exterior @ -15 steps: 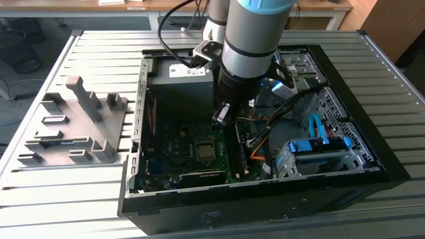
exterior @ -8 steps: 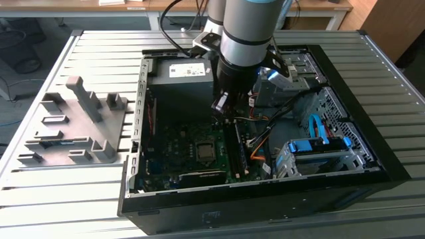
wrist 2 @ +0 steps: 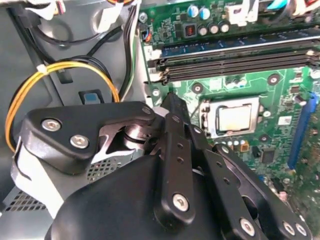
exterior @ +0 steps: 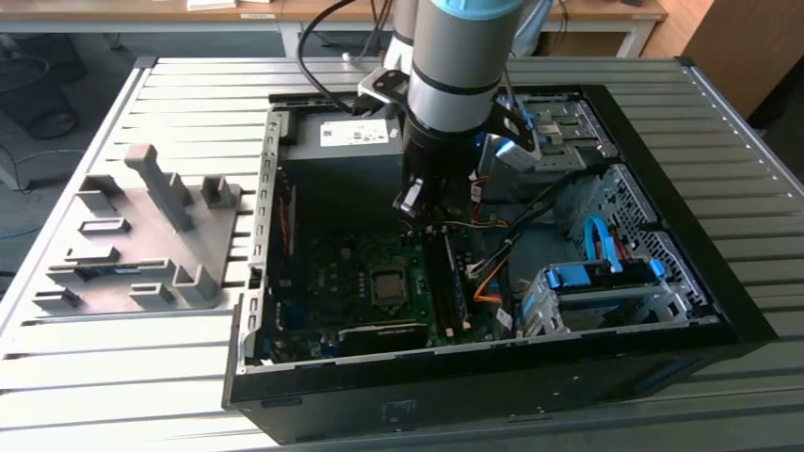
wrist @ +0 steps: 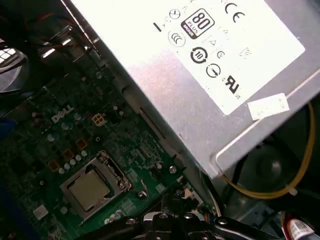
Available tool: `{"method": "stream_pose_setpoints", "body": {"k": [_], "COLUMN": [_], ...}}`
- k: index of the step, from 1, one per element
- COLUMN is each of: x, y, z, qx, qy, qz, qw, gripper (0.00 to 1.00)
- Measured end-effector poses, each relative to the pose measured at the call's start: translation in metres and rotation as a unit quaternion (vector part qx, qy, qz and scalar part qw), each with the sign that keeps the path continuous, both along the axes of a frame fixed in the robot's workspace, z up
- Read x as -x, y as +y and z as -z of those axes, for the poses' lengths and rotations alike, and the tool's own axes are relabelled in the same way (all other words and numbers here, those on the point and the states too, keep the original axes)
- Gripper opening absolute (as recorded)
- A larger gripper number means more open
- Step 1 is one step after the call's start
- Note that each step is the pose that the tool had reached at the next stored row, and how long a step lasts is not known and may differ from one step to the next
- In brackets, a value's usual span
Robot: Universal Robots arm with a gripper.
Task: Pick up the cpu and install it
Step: 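Install the first cpu locking lever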
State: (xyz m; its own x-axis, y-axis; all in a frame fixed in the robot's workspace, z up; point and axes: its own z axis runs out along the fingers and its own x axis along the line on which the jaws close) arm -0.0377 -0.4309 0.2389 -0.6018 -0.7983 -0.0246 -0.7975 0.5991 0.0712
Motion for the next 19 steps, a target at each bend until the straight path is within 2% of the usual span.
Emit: {"method": "stream_pose_setpoints", "body": {"k": [3,7,10,19], "x": [0.005,0.012,0.014,0.017], "y": [0.0027,0.0024,-0.0024,-0.0205], "z": [0.0046,0.0063,0.0063,0.0063], "qx": [0.0000,0.0001,0.0002,0.0001], "qy": [0.0000,0.0000,0.0000,-0.0001], "qz": [0.000,0.000,-0.002,-0.006], "qw": [1.0000,1.0000,1.0000,1.0000], "gripper": [0.10,0.10,0.10,0.10]}}
